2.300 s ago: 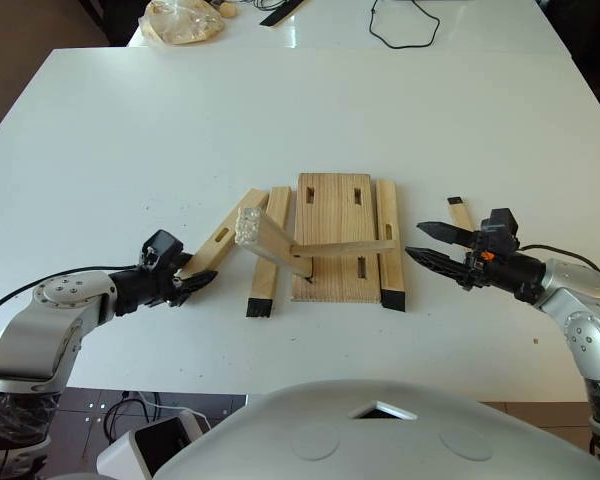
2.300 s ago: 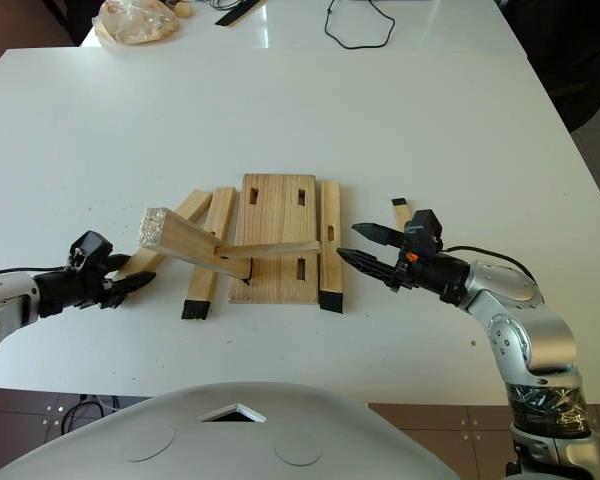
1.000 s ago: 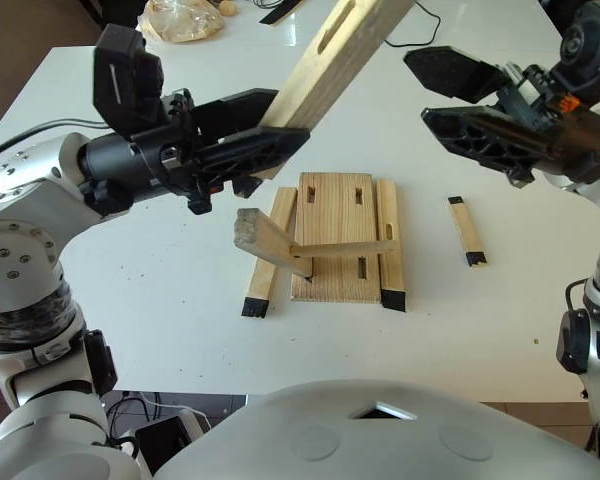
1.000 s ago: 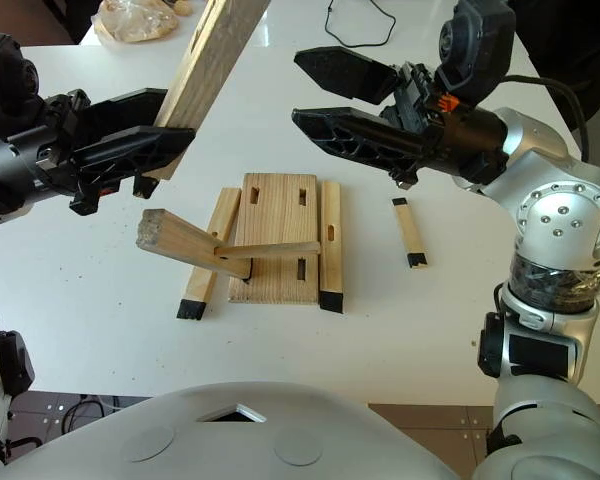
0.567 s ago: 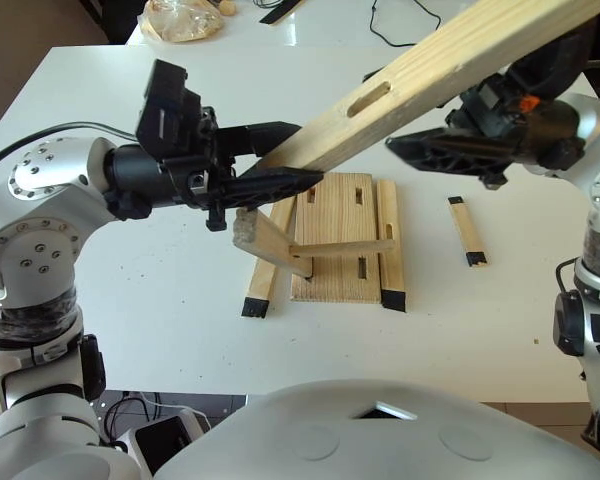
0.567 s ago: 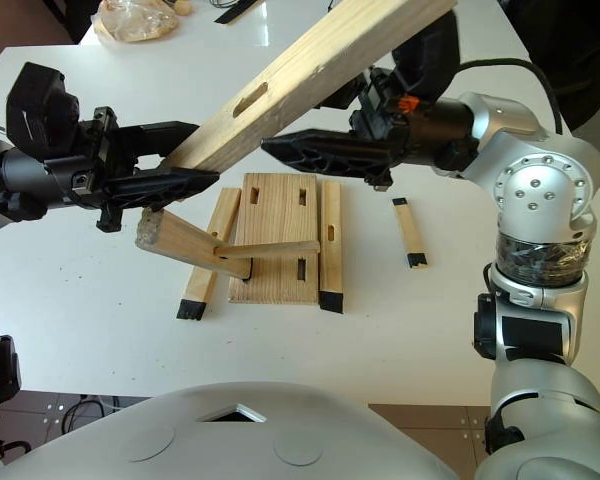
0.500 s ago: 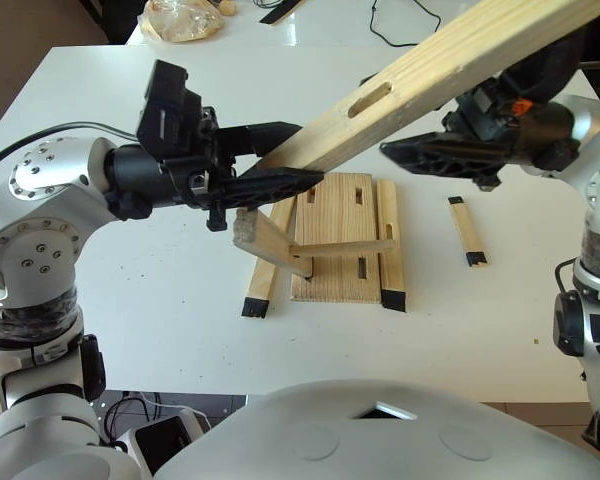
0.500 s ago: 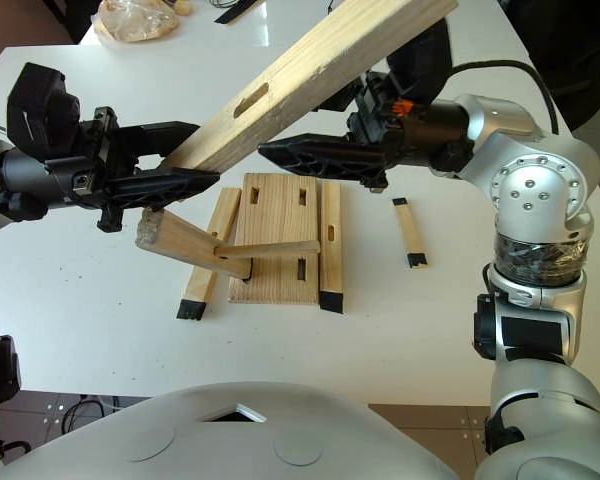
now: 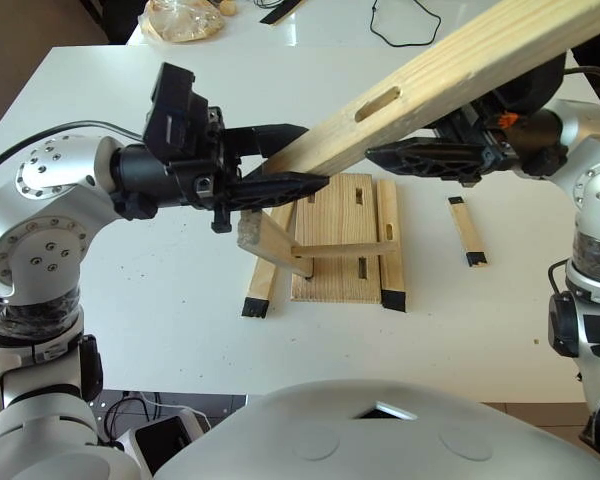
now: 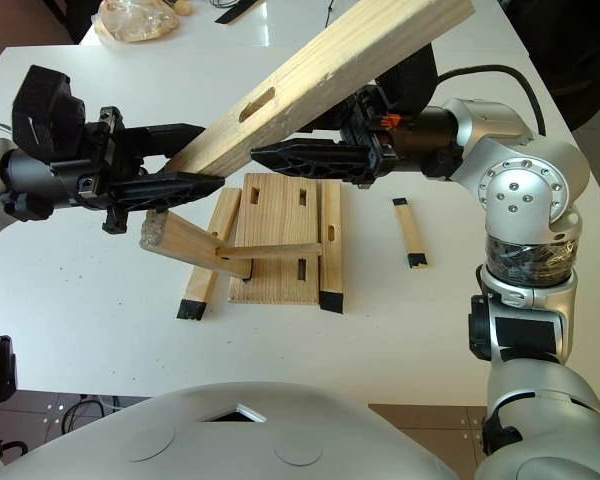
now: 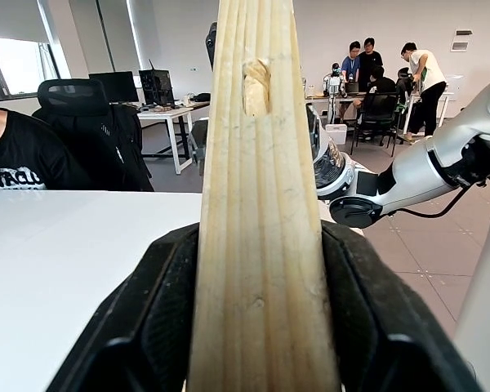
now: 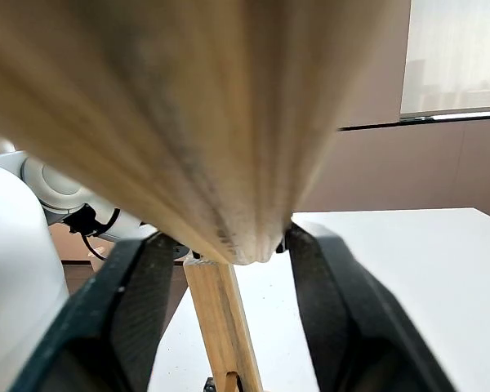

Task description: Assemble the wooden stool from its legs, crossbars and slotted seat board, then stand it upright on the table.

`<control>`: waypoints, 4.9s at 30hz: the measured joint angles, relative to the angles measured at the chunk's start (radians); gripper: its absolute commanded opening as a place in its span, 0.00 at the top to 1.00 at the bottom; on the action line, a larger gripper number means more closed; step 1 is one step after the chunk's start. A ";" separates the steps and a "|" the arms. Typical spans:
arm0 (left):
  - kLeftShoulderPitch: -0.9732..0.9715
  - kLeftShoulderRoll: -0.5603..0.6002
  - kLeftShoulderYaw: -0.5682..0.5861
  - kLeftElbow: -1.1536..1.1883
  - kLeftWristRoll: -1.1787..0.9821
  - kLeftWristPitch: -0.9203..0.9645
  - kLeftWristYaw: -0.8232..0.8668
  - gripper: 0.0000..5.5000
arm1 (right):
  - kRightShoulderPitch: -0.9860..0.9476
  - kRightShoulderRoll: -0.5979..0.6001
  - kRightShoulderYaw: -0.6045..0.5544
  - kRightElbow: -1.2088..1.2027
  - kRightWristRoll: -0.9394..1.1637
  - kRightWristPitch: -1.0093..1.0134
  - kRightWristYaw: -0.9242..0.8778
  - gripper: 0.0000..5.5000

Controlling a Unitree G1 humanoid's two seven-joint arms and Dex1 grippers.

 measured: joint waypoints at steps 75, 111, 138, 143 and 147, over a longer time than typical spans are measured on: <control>0.457 0.117 -0.110 0.251 0.612 -0.353 -0.240 0.34 | 0.571 -0.286 0.026 -0.033 -0.544 -0.498 0.255 0.63; 0.471 0.022 -0.206 0.123 0.632 -0.326 -0.130 0.34 | 0.391 -0.297 0.301 0.049 -0.744 -0.528 0.280 0.96; 0.455 -0.004 -0.251 0.114 0.664 -0.312 -0.088 0.34 | 0.380 -0.247 0.310 0.010 -0.767 -0.494 0.241 1.00; 0.482 -0.002 -0.262 0.142 0.698 -0.336 -0.089 0.34 | 0.393 -0.259 0.298 0.026 -0.778 -0.509 0.231 1.00; 0.484 -0.002 -0.263 0.154 0.712 -0.350 -0.089 0.34 | 0.421 -0.296 0.243 0.028 -0.772 -0.515 0.227 1.00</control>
